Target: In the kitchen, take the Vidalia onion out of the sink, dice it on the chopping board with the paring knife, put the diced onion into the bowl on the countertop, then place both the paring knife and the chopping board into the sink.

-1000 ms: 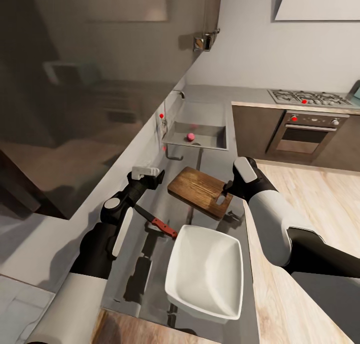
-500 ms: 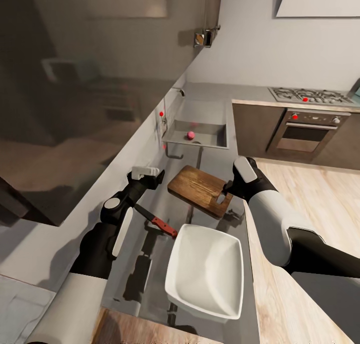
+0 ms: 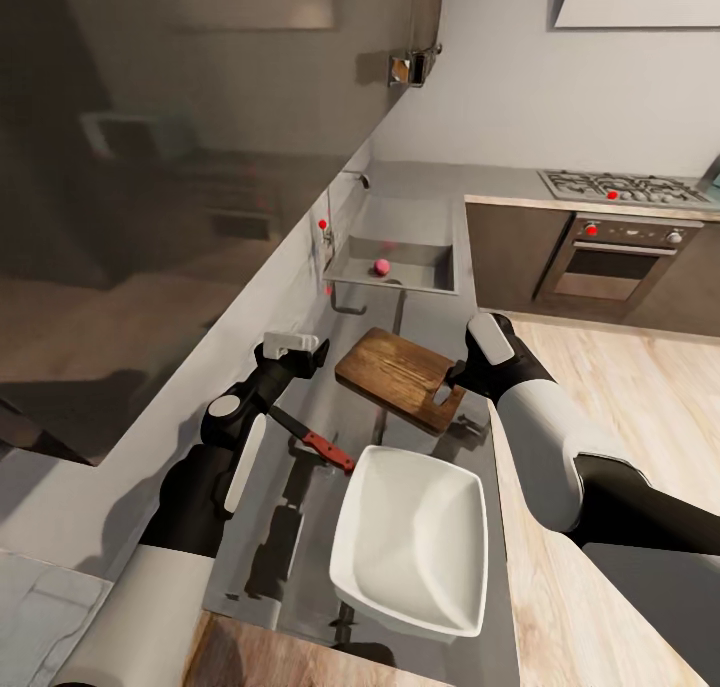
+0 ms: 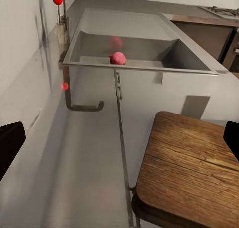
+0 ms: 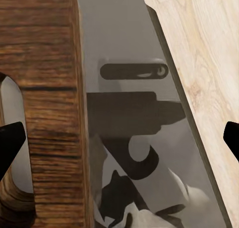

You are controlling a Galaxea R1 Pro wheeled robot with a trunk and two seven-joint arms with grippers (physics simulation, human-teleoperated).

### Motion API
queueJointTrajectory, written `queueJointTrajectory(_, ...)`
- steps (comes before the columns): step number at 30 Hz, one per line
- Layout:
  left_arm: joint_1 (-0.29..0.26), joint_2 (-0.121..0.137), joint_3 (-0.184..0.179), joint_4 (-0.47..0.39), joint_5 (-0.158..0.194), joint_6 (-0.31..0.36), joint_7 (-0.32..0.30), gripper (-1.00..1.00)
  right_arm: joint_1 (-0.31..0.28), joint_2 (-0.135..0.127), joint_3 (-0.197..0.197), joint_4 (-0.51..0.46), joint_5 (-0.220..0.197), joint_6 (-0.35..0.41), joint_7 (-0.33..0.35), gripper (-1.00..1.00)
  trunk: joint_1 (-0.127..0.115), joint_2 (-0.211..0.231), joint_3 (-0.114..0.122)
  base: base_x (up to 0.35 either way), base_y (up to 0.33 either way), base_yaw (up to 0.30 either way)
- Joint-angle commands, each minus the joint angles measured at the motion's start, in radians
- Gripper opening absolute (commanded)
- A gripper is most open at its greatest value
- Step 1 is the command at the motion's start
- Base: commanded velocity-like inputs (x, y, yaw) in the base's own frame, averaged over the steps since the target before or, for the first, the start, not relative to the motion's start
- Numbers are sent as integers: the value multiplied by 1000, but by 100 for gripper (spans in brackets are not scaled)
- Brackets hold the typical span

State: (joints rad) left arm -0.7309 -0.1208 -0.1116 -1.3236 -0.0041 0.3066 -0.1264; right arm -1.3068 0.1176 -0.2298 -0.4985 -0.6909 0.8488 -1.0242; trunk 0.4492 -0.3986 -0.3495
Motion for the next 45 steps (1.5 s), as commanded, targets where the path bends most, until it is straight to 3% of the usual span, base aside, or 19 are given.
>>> queueJointTrajectory(1, -1, 0, 1, -1, 0, 6, -4, 100, 0, 0, -3, -2, -5, 6, -8, 100, 1, -1, -3, 0, 0, 0)
queueJointTrajectory(11, -1, 0, 1, -2, 0, 7, -4, 100, 0, 0, -3, -2, -5, 6, -7, 100, 1, -1, -16, -9, 9, 0)
queueJointTrajectory(45, -1, 0, 1, -2, 0, 6, -4, 100, 0, 0, -3, -2, -5, 6, -8, 100, 1, -1, -23, -13, 15, 0)
